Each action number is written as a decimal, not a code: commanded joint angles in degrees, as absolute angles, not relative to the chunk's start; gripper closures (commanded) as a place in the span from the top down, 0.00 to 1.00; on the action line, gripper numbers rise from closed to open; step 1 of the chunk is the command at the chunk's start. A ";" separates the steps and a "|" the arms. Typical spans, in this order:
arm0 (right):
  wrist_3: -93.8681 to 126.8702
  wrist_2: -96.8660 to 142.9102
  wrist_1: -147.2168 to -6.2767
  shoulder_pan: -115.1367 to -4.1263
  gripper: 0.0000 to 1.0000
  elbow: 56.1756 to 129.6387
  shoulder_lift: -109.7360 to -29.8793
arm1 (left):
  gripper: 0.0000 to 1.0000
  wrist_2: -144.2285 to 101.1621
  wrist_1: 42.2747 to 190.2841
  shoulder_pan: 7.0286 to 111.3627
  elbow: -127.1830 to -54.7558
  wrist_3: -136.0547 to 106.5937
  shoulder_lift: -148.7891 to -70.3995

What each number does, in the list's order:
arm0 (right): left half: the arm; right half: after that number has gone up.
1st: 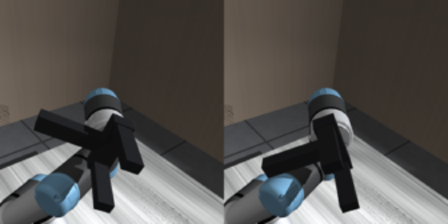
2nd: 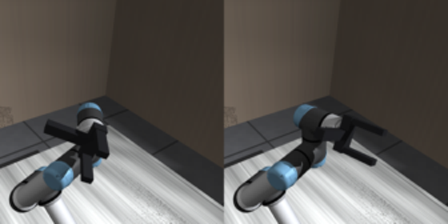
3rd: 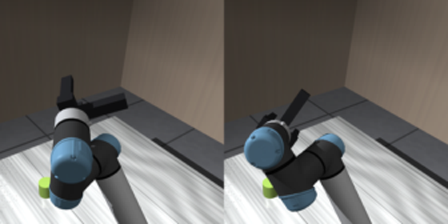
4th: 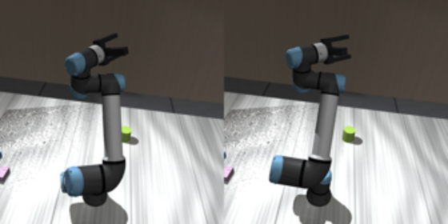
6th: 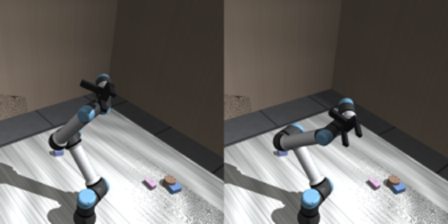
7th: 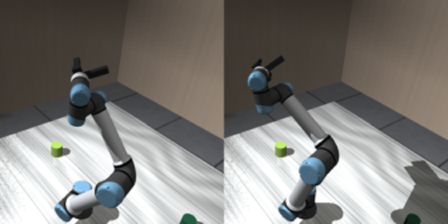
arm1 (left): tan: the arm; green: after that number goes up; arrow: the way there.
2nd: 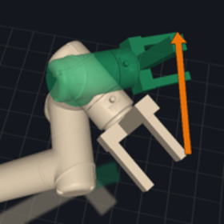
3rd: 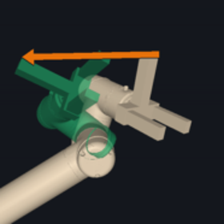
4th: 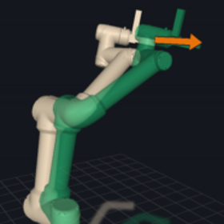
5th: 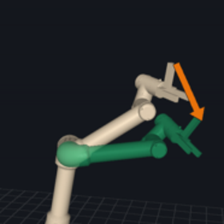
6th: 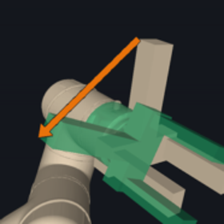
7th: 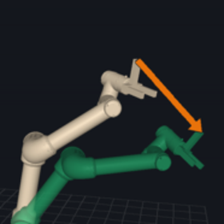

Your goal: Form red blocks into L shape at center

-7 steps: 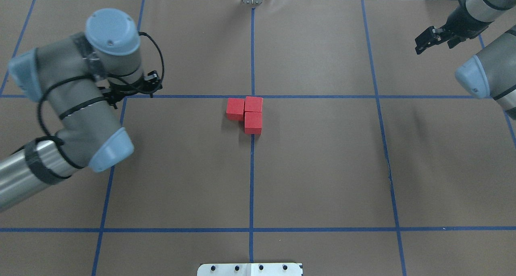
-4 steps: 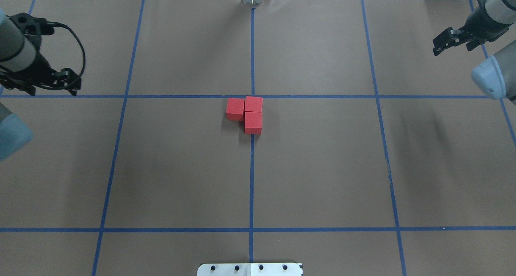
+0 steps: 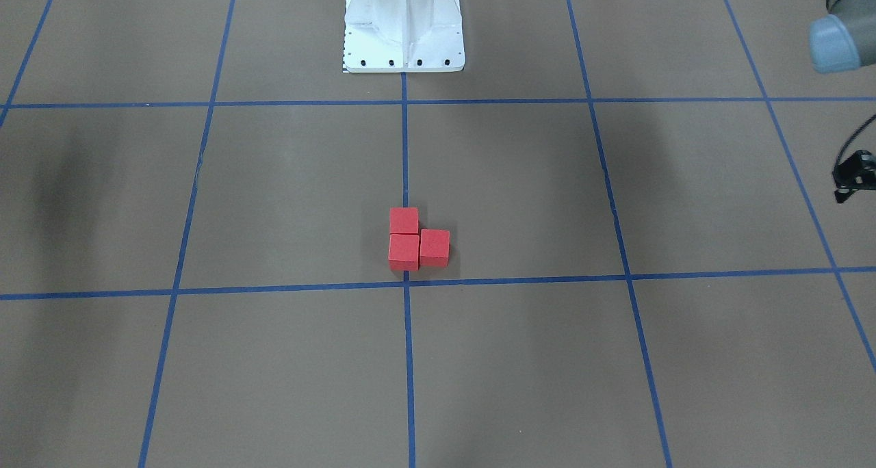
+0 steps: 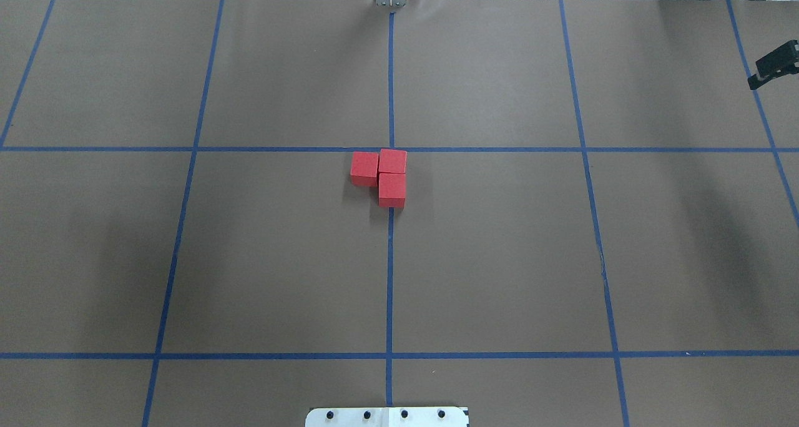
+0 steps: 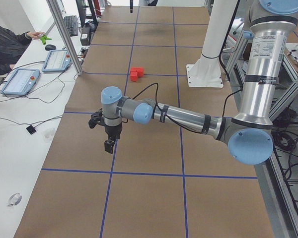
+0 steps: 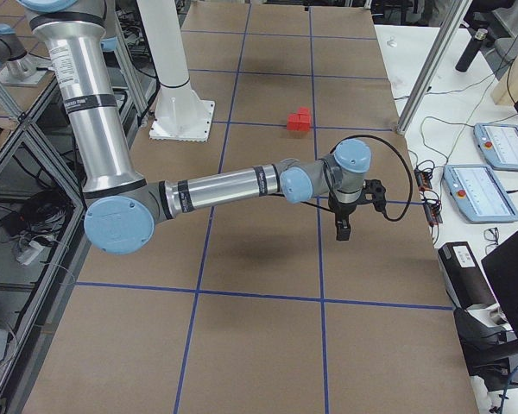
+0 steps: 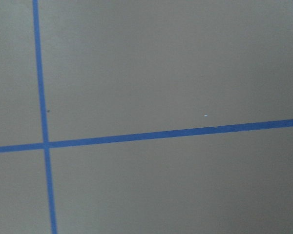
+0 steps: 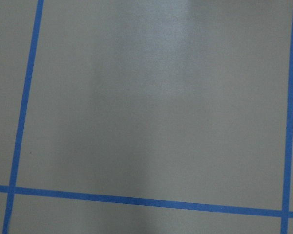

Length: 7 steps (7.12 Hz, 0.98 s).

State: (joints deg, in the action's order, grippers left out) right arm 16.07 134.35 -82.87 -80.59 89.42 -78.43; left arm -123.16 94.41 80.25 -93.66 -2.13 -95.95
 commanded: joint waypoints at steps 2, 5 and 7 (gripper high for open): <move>9.32 138.25 -82.79 -89.11 0.99 90.43 -88.04 | 1.00 -125.78 95.72 84.47 -89.21 3.96 -93.62; 9.23 138.25 -82.88 -90.43 0.99 90.70 -92.10 | 1.00 -126.99 95.54 84.99 -91.39 3.61 -92.20; 9.14 137.55 -83.14 -90.62 0.99 90.53 -92.55 | 1.00 -131.04 95.54 84.99 -92.02 0.37 -91.93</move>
State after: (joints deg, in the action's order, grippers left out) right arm 9.23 137.99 -83.05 -90.45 90.61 -92.10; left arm -129.36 95.56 84.94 -91.36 2.51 -92.06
